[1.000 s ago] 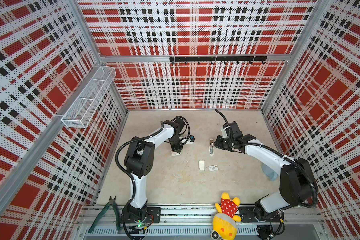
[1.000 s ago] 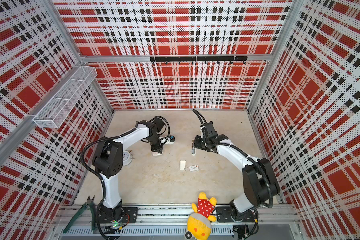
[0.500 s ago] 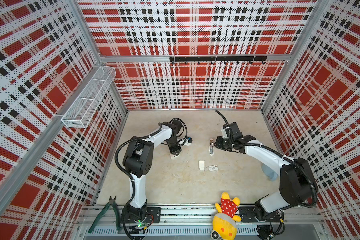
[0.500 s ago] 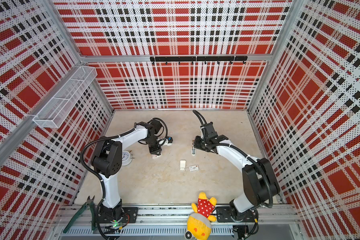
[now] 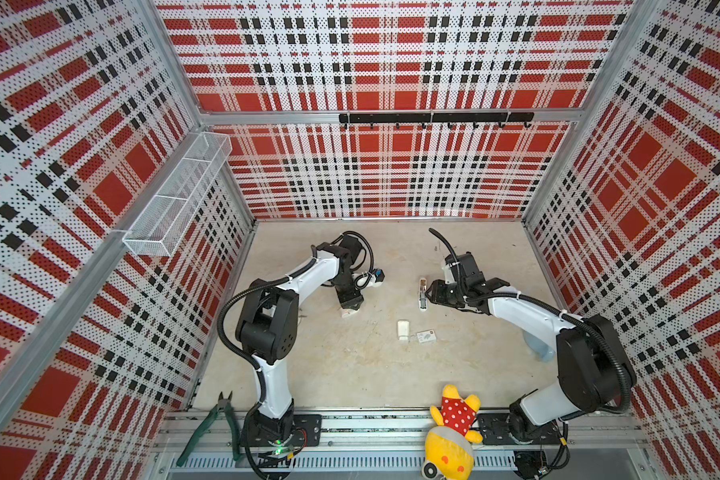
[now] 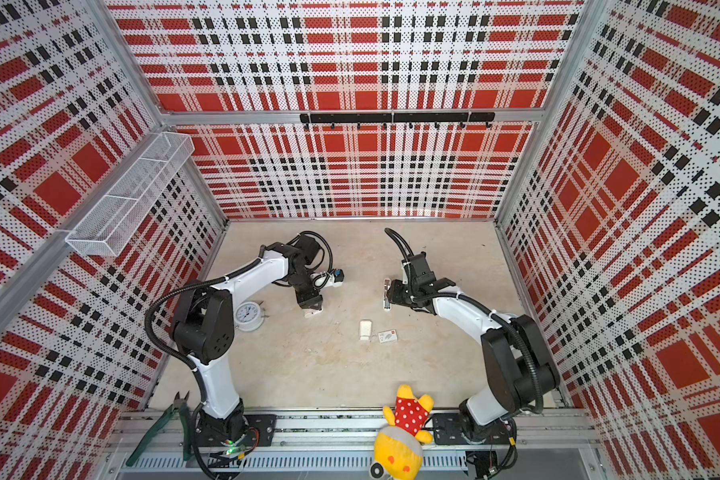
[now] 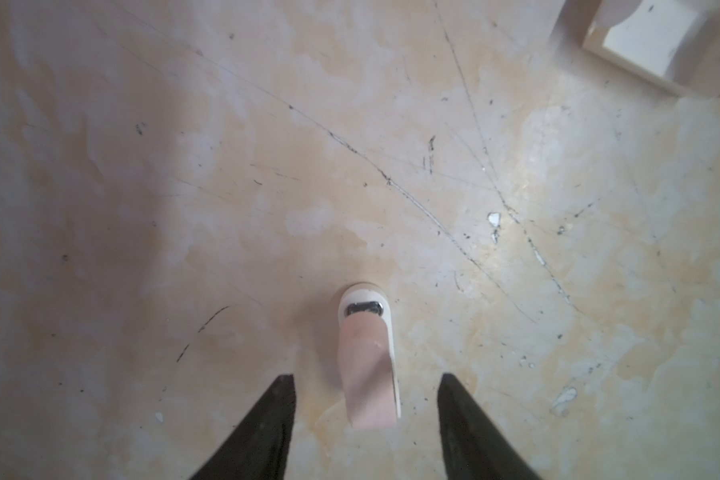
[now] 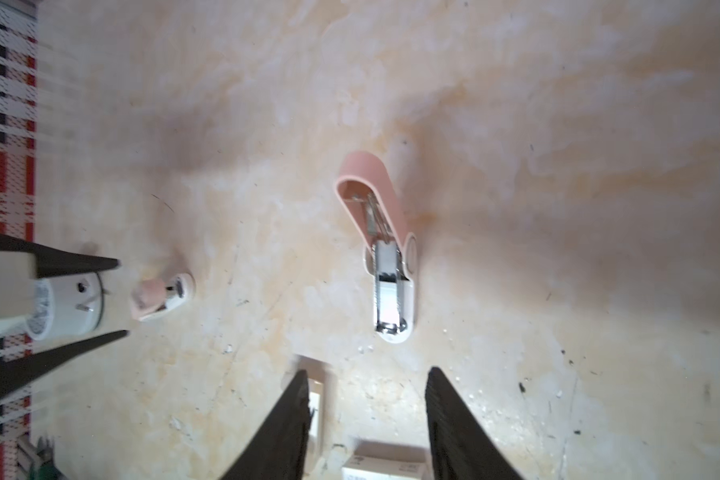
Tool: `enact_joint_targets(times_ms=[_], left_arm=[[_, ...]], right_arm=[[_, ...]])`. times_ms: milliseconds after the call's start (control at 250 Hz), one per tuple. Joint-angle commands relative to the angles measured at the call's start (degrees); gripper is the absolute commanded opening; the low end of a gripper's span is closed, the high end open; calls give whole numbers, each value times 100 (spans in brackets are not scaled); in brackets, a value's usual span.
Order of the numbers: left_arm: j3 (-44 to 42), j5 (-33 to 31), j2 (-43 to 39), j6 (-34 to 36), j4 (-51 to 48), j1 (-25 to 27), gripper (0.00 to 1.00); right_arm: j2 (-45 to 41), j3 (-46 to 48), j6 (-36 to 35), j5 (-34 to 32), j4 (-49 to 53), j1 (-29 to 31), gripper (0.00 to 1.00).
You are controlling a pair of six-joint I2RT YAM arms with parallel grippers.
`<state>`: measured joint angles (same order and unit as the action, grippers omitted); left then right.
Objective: Load the staples into the stapler
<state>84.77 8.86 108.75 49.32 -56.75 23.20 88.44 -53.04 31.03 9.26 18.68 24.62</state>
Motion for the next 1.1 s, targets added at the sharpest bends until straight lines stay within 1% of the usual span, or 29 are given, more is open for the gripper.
enact_joint_targets(times_ms=[0,60,104,144,240,256,320,400,512,516,536,588,636,908,1096], left_arm=[[251,188,-297,55,-210,-31,59],[379,244,-369,-15,-272,-49,60],[494,314,-427,-61,-335,-78,60],[614,401,-466,-96,-406,-111,61],[885,628,-569,-202,-519,-231,62],[929,667,-587,-220,-540,-255,62],[1101,837,-656,-302,-608,-348,64],[1295,1086,-736,-436,-673,-493,66],[1440,1205,-828,-540,-691,-543,68],[1443,1210,-833,-548,-690,-619,68],[1450,1227,-844,-574,-696,-715,69],[1462,1270,-870,-617,-696,-762,72],[1451,1329,-883,-642,-706,-811,73],[1354,1427,-948,-663,-741,-898,74],[1251,1464,-954,-687,-741,-979,74]], right_arm=[[137,167,-251,-209,-594,7,50],[234,236,-331,-233,-820,25,52],[331,203,-405,-210,-886,32,58],[422,135,-463,-222,-900,51,59],[605,36,-510,-166,-1114,103,58],[646,11,-665,-145,-1127,104,58],[833,-115,-738,-23,-1153,104,58],[1055,-334,-851,-112,-1014,163,57],[1241,-417,-896,-93,-1162,183,57],[1247,-422,-896,-92,-1159,183,57],[1284,-453,-897,-90,-1141,192,57],[1378,-531,-951,-164,-1053,230,56],[1452,-588,-1008,-240,-1014,277,56],[1853,-1026,-1335,-520,-597,486,49],[2027,-1167,-1431,-749,-458,581,48]])
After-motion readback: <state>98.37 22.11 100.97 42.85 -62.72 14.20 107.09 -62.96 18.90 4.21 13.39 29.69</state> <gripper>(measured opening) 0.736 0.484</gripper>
